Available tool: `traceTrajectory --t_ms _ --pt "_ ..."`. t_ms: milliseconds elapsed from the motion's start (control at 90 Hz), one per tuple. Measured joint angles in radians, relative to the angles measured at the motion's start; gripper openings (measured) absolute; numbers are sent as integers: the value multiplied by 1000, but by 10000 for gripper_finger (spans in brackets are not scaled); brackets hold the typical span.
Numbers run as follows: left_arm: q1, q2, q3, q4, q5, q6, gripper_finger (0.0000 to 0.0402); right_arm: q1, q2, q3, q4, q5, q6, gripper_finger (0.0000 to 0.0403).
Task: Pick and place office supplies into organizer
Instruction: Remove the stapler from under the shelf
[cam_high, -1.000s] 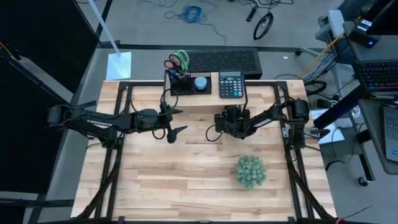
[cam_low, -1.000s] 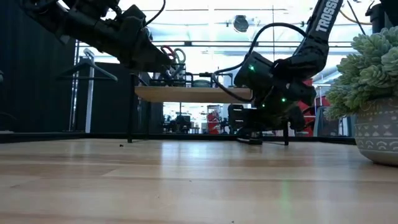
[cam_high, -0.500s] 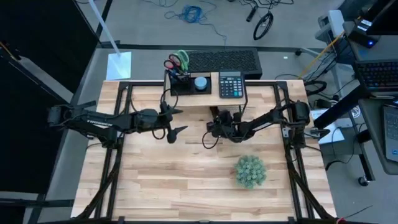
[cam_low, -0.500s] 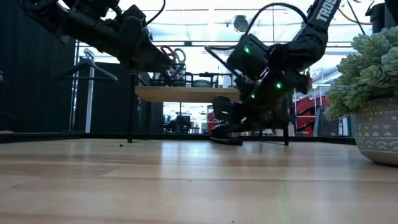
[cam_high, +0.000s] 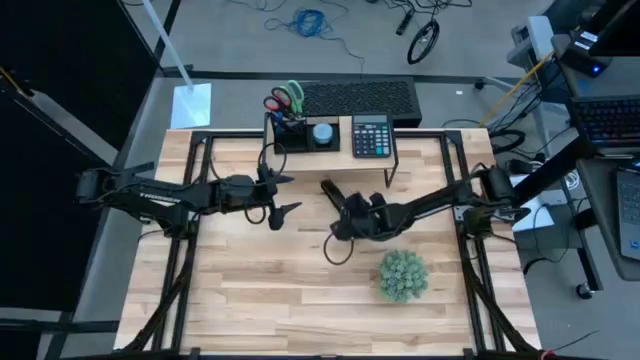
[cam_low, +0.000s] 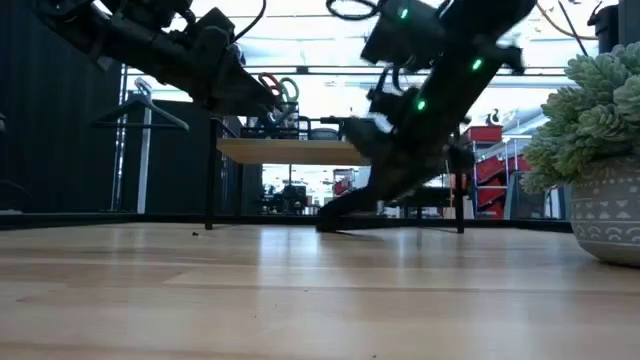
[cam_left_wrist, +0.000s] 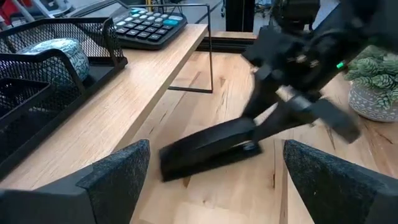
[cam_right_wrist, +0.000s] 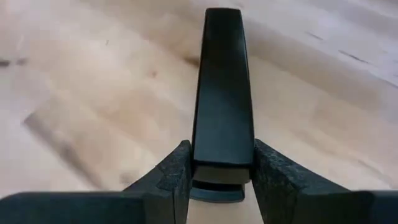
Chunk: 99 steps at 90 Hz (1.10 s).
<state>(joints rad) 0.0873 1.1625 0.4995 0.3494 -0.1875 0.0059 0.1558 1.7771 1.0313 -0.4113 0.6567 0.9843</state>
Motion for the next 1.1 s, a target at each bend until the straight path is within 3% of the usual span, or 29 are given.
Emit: traceTrajectory --t_ms 300,778,1100 --pt "0 0 0 0 0 -1 356 144 -25 40 -322 -43 290 117" --pt "-3 0 0 0 0 -3 356 337 -25 39 -862 -93 942 115" --pt "-17 0 0 0 0 -22 356 328 -32 10 -899 -111 1045 116"
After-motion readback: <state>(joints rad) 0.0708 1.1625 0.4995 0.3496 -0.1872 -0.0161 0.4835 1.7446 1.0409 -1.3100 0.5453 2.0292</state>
